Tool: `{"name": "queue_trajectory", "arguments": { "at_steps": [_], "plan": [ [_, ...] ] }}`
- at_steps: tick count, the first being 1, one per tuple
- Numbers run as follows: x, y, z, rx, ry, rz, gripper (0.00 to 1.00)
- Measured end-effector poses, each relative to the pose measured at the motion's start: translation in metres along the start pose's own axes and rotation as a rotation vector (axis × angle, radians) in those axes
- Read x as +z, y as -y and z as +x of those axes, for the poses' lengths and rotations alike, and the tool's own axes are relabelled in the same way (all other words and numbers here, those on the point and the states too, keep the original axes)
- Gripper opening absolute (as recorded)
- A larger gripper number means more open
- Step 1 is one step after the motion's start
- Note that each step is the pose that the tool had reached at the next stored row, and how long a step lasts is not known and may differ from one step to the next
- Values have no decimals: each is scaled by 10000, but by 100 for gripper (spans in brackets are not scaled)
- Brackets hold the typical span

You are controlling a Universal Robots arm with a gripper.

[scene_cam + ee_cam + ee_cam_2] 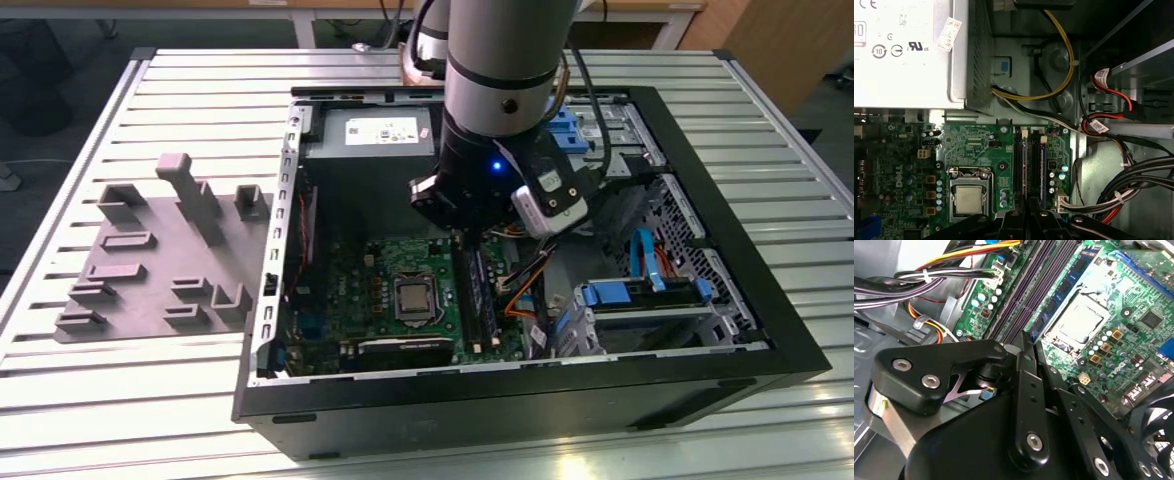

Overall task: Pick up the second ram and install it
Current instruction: 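Insert the second ram into the second slot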

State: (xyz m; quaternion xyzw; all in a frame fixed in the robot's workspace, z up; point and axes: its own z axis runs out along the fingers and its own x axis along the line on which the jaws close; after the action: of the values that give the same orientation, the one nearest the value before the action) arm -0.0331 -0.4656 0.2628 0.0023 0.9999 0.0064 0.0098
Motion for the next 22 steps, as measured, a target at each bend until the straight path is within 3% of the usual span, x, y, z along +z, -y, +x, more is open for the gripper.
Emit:
{"name": "queue_trajectory", "arguments": {
  "at_steps": [5, 9, 11, 22],
  "plan": [
    [3, 0, 0, 0, -3, -1, 14],
    [20, 0, -13, 1, -138, -2, 14],
    [31, 5, -20, 2, -164, -1, 14],
    [200, 68, -26, 261, -173, 2, 14]
  ]
}}
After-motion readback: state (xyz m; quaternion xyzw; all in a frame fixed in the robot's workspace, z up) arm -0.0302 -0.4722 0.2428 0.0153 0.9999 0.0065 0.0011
